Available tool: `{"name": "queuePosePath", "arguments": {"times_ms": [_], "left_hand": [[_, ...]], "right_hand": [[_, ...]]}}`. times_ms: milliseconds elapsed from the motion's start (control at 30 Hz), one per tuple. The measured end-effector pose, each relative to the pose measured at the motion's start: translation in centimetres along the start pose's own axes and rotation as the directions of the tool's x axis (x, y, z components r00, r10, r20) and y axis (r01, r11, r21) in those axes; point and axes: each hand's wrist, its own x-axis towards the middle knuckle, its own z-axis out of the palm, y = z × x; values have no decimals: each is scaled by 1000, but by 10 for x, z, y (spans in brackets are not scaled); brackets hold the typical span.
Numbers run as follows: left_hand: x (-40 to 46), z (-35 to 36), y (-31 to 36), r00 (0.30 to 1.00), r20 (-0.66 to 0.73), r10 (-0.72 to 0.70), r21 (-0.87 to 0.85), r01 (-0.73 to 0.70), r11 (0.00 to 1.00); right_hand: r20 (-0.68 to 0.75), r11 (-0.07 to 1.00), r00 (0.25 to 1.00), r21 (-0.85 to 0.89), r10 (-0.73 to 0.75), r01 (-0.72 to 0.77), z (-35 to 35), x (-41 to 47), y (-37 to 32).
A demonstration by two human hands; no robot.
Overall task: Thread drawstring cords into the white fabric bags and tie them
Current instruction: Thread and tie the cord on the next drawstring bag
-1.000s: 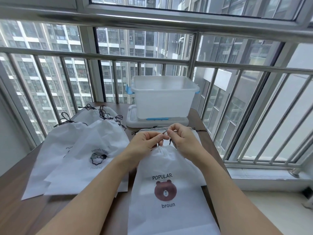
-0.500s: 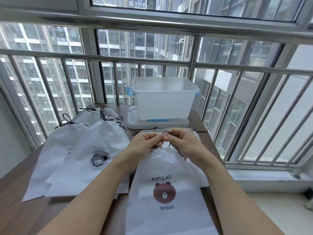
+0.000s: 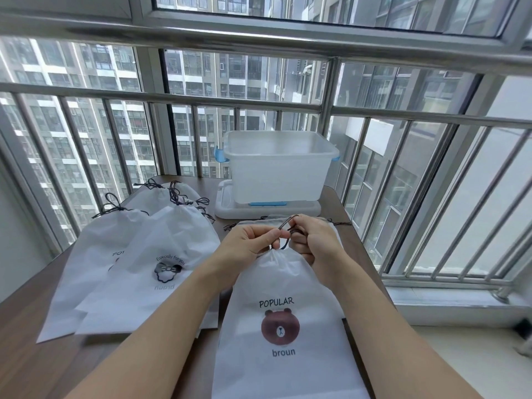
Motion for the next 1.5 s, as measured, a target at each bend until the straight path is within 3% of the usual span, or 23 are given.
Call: {"name": "queuePosePath", "arguments": {"times_ms": [300,500,800,933,1133,1500], "left_hand": [[-3,1,0,999,33,-10,-10,11,1000],[-4,0,3,999,33,-30,-33,31,999],[-6,2,7,998,41,-56,-91,59,994],[-9,0,10,994,71,-80,-148,90,985],[-9,2,12,997,-2,-74,-99,73,992],[-7,5,8,996,-58,-69,-115,62,991]], "right_hand": [[69,985,987,83,145,-150,-10,2,0],[55,996,995,42,81,-84,-5,0,-1],[64,979,993,169,100,-110,-3,0,0],[38,987,996,132,82,-86,-2,-1,1],[-6,996,998,59,60,-60,2,-2,1],[-33,995,999,96,28,-24,2,-5,-1]]}}
